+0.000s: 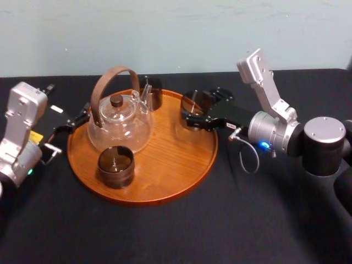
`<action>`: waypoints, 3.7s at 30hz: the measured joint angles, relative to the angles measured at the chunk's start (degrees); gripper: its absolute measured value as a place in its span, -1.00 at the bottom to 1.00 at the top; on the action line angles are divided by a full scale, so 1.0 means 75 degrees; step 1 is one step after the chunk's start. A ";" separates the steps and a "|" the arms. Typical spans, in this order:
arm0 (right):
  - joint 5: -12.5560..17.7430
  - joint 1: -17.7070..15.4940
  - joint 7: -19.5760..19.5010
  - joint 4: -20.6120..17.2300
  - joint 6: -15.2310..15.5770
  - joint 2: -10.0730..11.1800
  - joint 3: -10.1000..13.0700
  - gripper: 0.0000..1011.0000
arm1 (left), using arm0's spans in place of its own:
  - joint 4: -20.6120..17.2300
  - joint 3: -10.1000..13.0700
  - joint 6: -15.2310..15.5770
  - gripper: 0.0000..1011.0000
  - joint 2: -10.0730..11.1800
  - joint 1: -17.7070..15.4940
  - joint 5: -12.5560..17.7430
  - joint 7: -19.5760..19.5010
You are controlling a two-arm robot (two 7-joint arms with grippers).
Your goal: Pick up the glass from the table and place it on the tray.
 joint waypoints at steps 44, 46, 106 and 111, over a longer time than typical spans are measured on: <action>-0.0309 0.0109 0.0143 0.0519 0.0094 -0.0278 -0.0096 0.79 | 0.0000 0.0000 0.0000 0.98 0.0000 0.0000 0.0000 0.0000; -0.0346 0.0108 0.0127 0.0515 0.0063 -0.0276 -0.0106 0.79 | 0.0000 0.0000 0.0000 0.98 0.0000 0.0000 0.0000 0.0000; -0.0259 0.0067 0.0179 0.0436 0.0092 -0.0228 -0.0067 0.98 | 0.0000 0.0000 0.0000 0.98 0.0000 0.0000 0.0000 0.0000; -0.0089 -0.0126 0.0275 0.0038 0.0196 0.0012 0.0056 0.98 | 0.0000 0.0000 0.0000 0.98 0.0000 0.0000 0.0000 0.0000</action>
